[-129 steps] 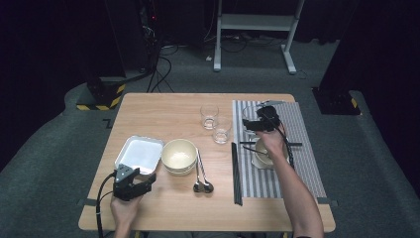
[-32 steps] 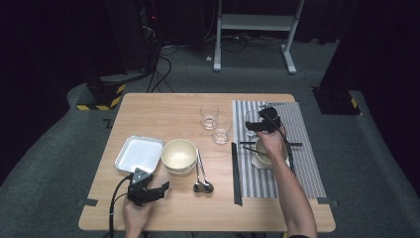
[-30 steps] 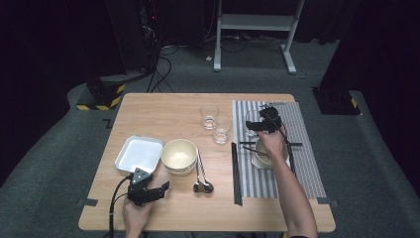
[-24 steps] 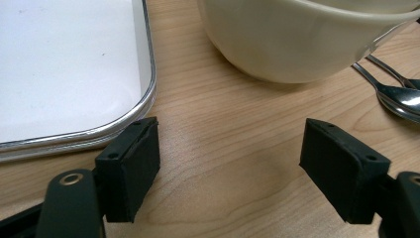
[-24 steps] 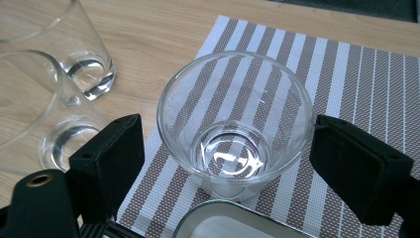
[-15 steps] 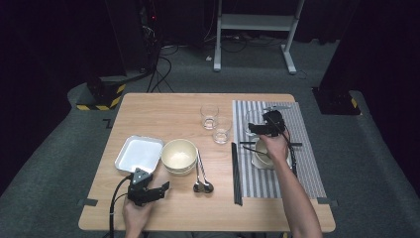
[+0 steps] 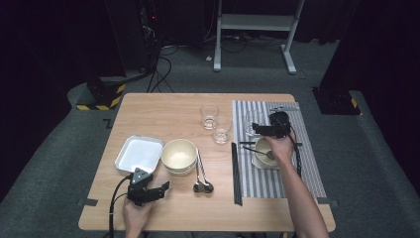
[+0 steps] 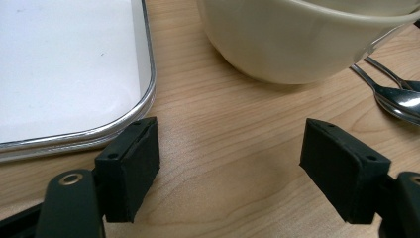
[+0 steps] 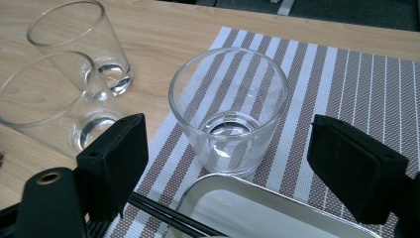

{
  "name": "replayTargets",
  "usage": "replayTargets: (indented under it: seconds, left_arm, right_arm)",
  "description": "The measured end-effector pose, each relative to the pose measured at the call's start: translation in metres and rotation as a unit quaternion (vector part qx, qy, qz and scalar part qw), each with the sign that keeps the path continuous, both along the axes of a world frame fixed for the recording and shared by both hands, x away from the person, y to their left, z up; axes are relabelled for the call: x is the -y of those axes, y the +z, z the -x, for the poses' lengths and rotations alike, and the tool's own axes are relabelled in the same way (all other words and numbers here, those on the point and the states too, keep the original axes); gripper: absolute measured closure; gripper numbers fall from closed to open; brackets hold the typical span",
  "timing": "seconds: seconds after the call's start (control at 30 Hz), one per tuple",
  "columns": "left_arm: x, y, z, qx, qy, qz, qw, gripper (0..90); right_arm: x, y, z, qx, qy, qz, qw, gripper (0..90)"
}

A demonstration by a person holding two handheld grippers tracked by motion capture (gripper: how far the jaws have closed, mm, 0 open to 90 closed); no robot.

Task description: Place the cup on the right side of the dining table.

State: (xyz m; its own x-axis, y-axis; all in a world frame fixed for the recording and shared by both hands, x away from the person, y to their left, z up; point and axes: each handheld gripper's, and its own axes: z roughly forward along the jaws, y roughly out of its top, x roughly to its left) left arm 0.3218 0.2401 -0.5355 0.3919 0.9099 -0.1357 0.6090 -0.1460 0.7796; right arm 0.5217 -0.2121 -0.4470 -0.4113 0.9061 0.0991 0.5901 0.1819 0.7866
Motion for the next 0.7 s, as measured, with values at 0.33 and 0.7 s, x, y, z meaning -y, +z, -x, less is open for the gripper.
replayTargets:
  seconds: [0.33,0.7]
  left_arm:
    - [0.001,0.000,0.000,0.001,0.001,-0.001,1.0000,23.3]
    - [0.001,0.000,0.000,0.000,0.001,-0.001,1.0000,23.1]
  right_arm:
    - [0.001,0.006,0.016,0.015,0.014,-0.018,0.9996,20.4]
    - [0.010,0.006,0.031,0.027,0.009,-0.020,0.9994,21.7]
